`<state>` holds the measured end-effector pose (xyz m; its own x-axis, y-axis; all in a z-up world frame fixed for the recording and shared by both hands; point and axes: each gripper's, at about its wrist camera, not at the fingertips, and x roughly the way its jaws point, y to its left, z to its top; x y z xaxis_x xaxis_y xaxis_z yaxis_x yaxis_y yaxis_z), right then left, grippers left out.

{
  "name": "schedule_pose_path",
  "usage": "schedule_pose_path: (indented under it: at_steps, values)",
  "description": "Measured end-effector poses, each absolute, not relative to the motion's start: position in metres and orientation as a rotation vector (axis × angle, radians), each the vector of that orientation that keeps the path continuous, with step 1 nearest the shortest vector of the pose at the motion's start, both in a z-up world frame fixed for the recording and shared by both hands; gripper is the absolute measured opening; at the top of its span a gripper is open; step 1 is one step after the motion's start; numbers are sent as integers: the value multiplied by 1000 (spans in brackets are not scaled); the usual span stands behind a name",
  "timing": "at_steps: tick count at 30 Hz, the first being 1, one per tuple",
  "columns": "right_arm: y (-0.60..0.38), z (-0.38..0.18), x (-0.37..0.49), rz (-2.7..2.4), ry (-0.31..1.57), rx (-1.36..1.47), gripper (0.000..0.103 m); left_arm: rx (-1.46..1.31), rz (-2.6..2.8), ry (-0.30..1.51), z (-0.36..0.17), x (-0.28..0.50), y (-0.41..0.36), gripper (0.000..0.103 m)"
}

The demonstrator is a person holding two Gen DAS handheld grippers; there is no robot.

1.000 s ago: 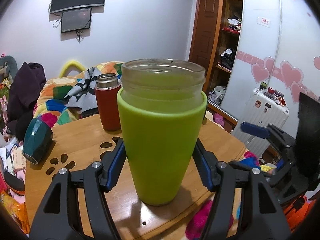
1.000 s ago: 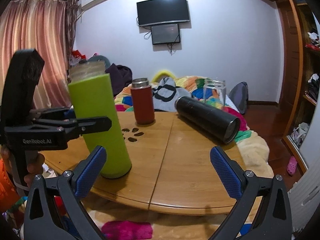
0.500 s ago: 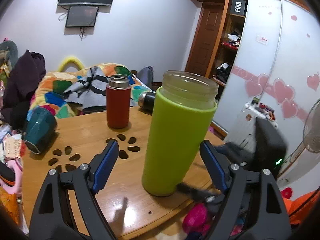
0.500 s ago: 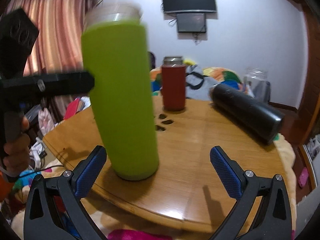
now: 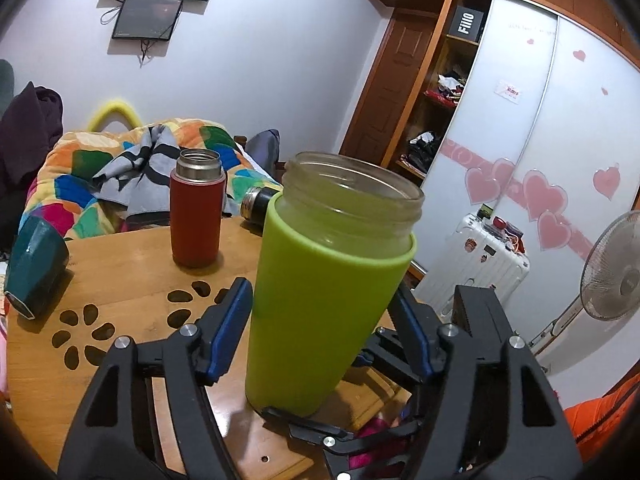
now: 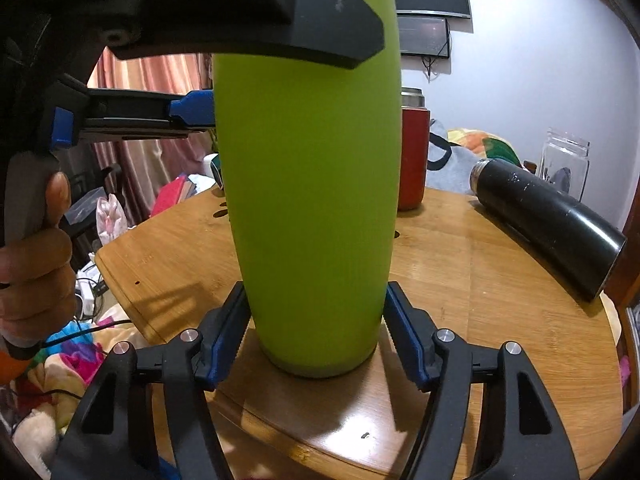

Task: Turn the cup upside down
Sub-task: 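Tilt the green bottle sideways with both tools, base toward the right tool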

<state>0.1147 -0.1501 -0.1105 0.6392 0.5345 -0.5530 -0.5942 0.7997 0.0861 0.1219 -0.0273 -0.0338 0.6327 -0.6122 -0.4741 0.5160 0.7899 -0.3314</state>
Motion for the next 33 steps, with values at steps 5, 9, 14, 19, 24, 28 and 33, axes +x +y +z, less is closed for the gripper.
schedule_pose_path:
  at_steps: [5, 9, 14, 19, 24, 28, 33]
  values:
    - [-148, -105, 107, 636, 592, -148, 62, -198, -657, 604, -33, 123, -16, 66]
    - [-148, -99, 100, 637, 584, -192, 62, -233, -639, 610, -33, 128, -5, 66]
    - [-152, -92, 91, 668, 573, -223, 62, -311, -606, 658, -51, 140, 12, 68]
    - [-151, -90, 92, 672, 566, -247, 62, -454, -639, 687, -68, 150, 31, 68]
    - [-151, -88, 91, 693, 565, -242, 62, -541, -641, 730, -84, 157, 42, 72]
    - [-152, -87, 94, 710, 573, -221, 62, -596, -628, 774, -97, 164, 47, 75]
    - [-151, -88, 97, 716, 575, -211, 62, -693, -613, 833, -116, 172, 55, 78]
